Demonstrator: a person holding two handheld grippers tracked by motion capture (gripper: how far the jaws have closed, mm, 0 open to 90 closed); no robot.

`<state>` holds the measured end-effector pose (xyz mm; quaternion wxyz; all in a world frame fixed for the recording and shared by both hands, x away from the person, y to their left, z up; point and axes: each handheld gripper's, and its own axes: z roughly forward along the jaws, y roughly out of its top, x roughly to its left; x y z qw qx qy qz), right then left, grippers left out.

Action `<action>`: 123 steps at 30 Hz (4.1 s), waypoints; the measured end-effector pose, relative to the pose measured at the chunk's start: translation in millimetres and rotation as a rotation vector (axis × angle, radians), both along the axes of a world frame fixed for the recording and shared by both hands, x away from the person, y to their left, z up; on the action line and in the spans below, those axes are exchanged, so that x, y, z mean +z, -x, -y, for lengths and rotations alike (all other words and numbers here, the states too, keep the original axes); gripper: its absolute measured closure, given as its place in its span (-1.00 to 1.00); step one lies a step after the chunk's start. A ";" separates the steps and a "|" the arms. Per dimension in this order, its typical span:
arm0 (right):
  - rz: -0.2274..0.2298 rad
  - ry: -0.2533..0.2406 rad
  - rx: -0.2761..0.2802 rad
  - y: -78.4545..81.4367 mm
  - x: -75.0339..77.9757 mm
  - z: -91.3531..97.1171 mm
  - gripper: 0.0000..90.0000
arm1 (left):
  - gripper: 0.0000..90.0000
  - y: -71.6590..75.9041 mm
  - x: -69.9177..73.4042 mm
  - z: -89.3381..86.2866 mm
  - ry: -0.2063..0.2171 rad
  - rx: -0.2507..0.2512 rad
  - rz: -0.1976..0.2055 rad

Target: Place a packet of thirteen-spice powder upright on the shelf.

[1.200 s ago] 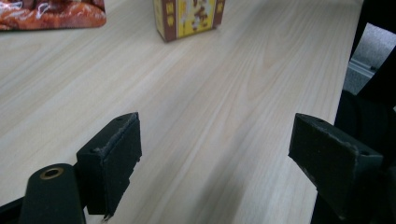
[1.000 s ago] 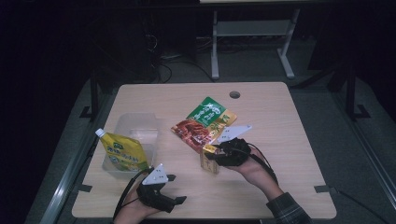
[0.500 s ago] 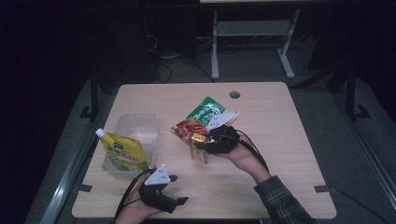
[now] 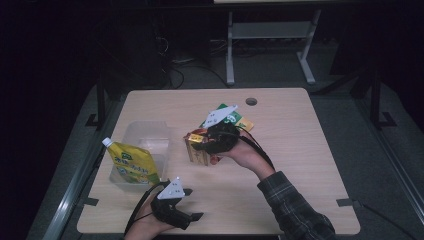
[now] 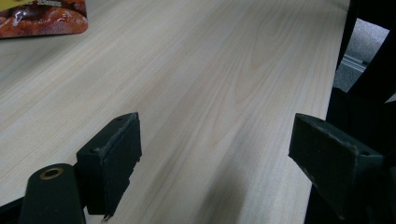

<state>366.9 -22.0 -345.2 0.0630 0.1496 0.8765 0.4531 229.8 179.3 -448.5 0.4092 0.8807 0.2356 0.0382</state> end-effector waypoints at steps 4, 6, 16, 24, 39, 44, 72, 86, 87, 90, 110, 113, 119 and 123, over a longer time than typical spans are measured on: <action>0.004 0.004 0.029 -5.0 1.2 -12.6 0.48 | -0.64 -0.2 0.8 -0.6 -0.007 -0.001 0.002; 0.000 0.007 0.040 -7.0 1.1 -18.9 0.48 | -0.64 -0.3 0.8 -0.7 -0.008 -0.001 0.001; 0.004 0.003 0.090 -12.3 4.7 -43.7 0.48 | -0.64 -0.7 -0.3 -0.2 -0.007 -0.006 -0.004; 0.031 0.011 0.132 -16.2 11.0 -63.8 0.48 | -0.64 -0.8 -0.4 -0.2 -0.007 -0.007 -0.006; 0.031 -0.008 0.192 -20.0 19.4 -98.1 0.48 | -0.64 -2.1 -0.7 -1.3 0.000 -0.006 -0.003; 0.044 -0.005 0.209 -21.6 19.5 -111.9 0.48 | -0.64 -1.4 -0.1 -1.1 0.008 -0.001 -0.011; 0.043 -0.004 0.255 -31.2 8.2 -155.9 0.48 | -0.64 0.9 -0.7 2.8 0.012 -0.010 -0.011; 0.019 0.028 0.264 -36.3 -14.8 -167.0 0.48 | -0.64 0.7 -0.8 3.4 -0.008 -0.027 -0.008; 0.011 0.023 0.266 -36.5 -16.8 -167.7 0.48 | -0.64 0.6 -1.1 3.5 -0.007 -0.028 -0.008; 0.013 0.030 0.268 -37.3 -22.5 -169.1 0.48 | -0.64 0.8 -0.8 3.9 -0.007 -0.032 -0.005; -0.016 0.017 0.266 -35.1 -37.2 -165.7 0.24 | -0.64 1.3 -1.5 5.2 -0.011 -0.039 -0.010; -0.015 0.002 0.259 -32.3 -28.6 -159.5 0.14 | -0.64 0.8 -1.5 4.7 -0.017 -0.040 -0.013; -0.003 -0.014 0.239 -28.8 -16.3 -143.5 0.03 | -0.64 -0.7 -1.6 4.2 -0.019 -0.042 -0.007; -0.007 -0.020 0.215 -27.0 -11.4 -128.4 0.00 | -0.64 -0.2 -2.2 4.8 -0.019 -0.037 -0.013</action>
